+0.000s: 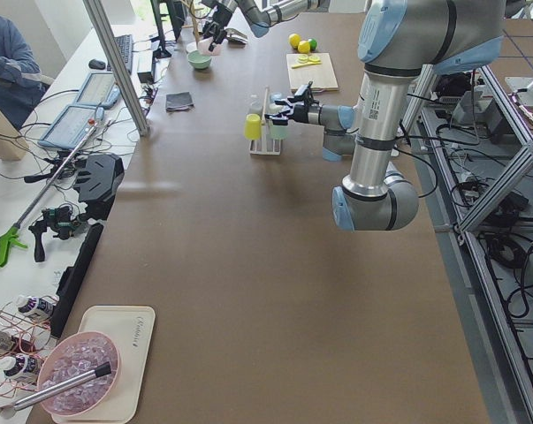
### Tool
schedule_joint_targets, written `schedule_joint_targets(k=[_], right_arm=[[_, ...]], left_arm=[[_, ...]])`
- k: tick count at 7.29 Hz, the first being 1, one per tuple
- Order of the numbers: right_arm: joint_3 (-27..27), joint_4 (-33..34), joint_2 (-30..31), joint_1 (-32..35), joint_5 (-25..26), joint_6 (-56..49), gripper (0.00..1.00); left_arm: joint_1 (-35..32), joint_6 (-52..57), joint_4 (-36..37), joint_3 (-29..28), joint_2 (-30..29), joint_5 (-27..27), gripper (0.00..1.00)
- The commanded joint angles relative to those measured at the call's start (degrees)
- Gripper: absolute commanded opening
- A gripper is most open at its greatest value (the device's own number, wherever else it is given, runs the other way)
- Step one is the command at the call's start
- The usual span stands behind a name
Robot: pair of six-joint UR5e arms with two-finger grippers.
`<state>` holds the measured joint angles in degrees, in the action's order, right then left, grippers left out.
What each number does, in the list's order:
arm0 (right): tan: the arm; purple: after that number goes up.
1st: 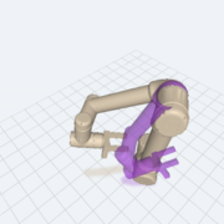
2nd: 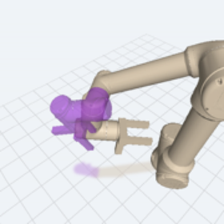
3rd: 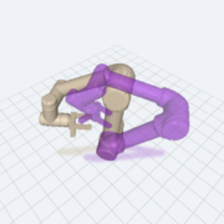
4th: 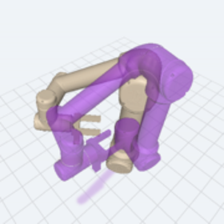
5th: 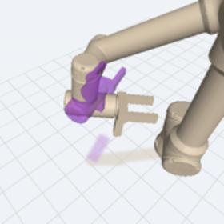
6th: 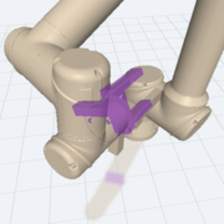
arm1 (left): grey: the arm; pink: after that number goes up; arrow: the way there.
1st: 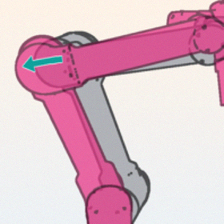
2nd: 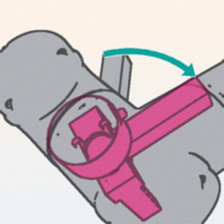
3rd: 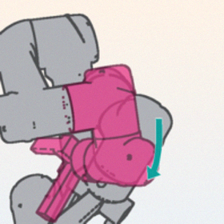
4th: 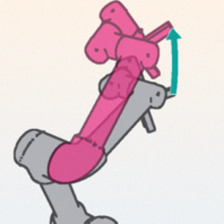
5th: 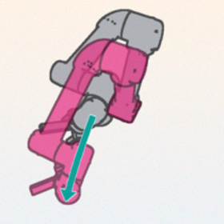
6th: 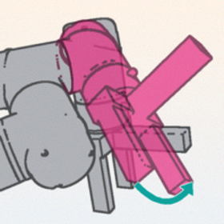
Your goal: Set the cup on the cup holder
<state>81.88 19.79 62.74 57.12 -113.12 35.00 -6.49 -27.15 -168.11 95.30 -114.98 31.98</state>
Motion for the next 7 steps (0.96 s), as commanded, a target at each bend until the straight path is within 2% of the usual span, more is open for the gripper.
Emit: schedule_joint_targets(k=[1, 3, 4, 5, 6, 7], right_arm=[[-4.2, -16.2, -0.1, -4.0, 7.7, 1.5, 0.00], [-8.0, -27.7, -0.9, -5.8, 10.3, 1.6, 0.00], [-8.4, -30.2, -1.6, -6.7, 12.2, 3.0, 0.00], [-11.2, -35.3, -3.7, -10.0, 16.8, 5.5, 0.00], [-17.3, -43.4, -6.9, -14.4, 22.6, 5.6, 0.00], [-21.5, -49.2, -9.3, -16.1, 24.3, 5.6, 0.00]], left_arm=[[-1.6, 2.3, 2.5, 10.7, 3.1, 5.3, 0.98], [-4.4, 4.9, 3.5, 17.4, 7.6, 10.0, 0.98], [-7.8, 4.6, 8.5, 17.3, 8.5, 10.5, 0.98], [-12.7, 3.3, 17.2, 17.4, 8.9, 16.0, 0.98], [-18.6, -1.9, 24.3, 17.4, 9.1, 24.4, 0.98], [-24.5, -6.6, 30.7, 17.5, 9.0, 34.2, 0.98]])
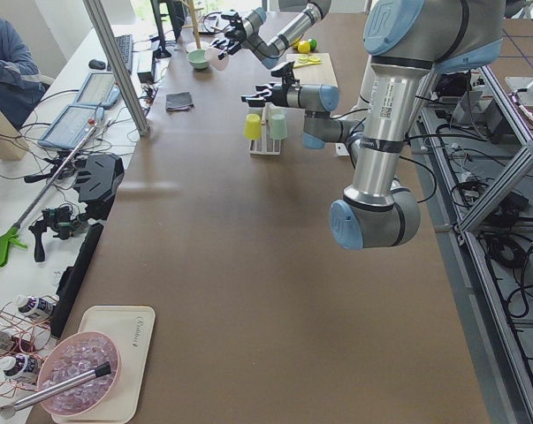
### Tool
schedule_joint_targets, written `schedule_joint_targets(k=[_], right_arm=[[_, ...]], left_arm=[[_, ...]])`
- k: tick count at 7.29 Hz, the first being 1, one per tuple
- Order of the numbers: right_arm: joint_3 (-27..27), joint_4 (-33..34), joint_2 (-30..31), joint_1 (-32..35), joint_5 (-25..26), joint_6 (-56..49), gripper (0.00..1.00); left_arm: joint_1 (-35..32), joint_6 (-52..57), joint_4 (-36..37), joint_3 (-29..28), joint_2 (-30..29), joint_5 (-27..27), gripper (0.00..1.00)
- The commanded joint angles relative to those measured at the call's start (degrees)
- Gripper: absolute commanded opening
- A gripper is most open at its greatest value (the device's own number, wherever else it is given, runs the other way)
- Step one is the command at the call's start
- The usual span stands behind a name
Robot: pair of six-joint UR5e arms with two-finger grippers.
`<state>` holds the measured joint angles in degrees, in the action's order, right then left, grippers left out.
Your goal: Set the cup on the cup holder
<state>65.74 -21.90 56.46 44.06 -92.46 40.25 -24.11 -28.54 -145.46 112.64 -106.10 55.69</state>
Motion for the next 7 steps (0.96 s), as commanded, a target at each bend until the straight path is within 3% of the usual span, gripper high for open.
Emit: schedule_joint_targets(k=[1, 2, 4, 5, 7], right_arm=[[-5.4, -10.9, -3.9, -5.6, 7.2, 0.4, 0.00], [-5.5, -15.7, -4.2, -6.7, 8.7, 0.4, 0.00], [-5.3, -16.3, -4.2, -8.3, 8.3, 0.4, 0.00], [-5.4, -16.2, -5.1, -8.7, 8.4, 0.4, 0.00], [-6.1, -18.7, -4.5, -11.3, 8.5, -0.2, 0.00]], left_arm=[[-12.0, -6.3, 11.5, -0.2, 0.3, 20.5, 0.98], [-17.6, -9.7, 15.0, -0.2, 1.8, 30.0, 0.98], [-30.6, -11.4, 24.0, -0.2, 7.8, 52.3, 0.98], [-37.5, -10.9, 30.2, -0.4, 10.9, 60.9, 0.98], [-48.1, -10.5, 43.5, -2.3, 16.9, 70.2, 0.98]])
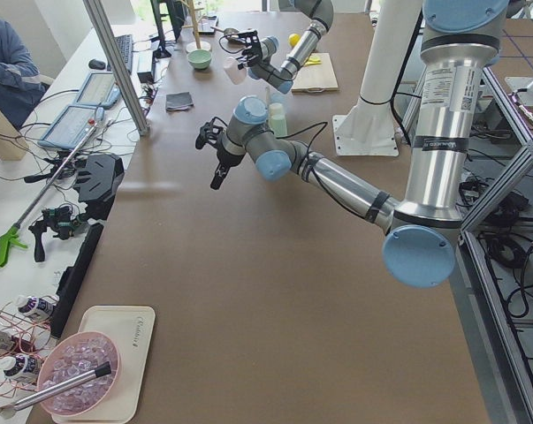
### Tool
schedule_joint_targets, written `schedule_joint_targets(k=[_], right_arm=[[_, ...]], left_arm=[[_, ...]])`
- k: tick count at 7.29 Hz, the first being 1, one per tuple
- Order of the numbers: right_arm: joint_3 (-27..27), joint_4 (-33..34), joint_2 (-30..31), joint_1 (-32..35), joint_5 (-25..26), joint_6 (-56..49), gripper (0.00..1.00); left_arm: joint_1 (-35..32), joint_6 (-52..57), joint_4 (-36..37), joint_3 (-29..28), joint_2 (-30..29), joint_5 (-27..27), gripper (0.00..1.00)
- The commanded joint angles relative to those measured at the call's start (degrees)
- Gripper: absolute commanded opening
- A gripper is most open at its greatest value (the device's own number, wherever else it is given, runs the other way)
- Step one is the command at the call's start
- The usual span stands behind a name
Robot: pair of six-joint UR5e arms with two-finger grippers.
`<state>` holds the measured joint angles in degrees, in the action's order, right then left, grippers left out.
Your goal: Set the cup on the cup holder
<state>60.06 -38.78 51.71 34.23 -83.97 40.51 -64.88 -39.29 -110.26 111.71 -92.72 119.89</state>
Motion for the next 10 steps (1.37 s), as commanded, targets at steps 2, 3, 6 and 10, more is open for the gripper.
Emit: schedule_joint_targets(k=[2, 3, 6, 10], right_arm=[[-1.5, -3.6, 0.3, -2.4, 0.0, -0.5, 0.00], [-2.1, -3.6, 0.3, -2.5, -0.2, -0.5, 0.00], [-3.2, -3.0, 0.6, -2.9, -1.2, -0.5, 0.00], [-2.8, 8.3, 0.0, -0.5, -8.7, -0.3, 0.00]], left_arm=[[-18.9, 13.7, 15.2, -9.2, 6.9, 11.0, 0.98], [-22.3, 17.1, 22.5, -10.4, 7.0, 13.4, 0.98], [-25.9, 27.9, 23.3, -13.4, 9.2, 16.3, 0.98], [-26.8, 51.4, 23.8, -13.2, 8.9, 7.5, 0.98]])
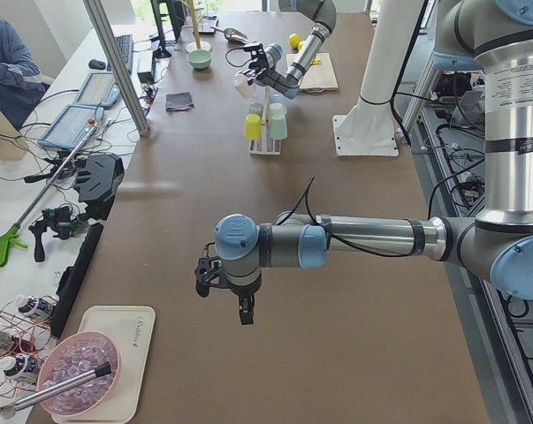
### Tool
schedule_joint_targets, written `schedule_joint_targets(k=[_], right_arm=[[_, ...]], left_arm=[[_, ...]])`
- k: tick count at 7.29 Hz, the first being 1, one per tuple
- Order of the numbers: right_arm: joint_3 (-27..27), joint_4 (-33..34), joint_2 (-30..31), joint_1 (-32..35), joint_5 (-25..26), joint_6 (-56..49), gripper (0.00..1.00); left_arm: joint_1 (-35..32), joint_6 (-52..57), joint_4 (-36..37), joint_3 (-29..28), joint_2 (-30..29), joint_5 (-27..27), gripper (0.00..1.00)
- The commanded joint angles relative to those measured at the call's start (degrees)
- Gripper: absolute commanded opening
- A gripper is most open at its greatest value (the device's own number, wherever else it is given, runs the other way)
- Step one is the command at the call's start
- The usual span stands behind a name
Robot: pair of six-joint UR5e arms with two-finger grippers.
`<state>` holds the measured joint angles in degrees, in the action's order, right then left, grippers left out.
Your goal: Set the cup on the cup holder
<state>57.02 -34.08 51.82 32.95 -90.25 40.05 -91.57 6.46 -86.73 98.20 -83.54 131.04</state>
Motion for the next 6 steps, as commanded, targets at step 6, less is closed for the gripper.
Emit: schedule_joint_targets(k=[6], right_arm=[[4.1, 3.1, 0.2, 0.0, -2.7, 0.7, 0.00]], left_arm=[[-0.3, 5.6, 0.2, -1.7, 0.5, 0.2, 0.98]])
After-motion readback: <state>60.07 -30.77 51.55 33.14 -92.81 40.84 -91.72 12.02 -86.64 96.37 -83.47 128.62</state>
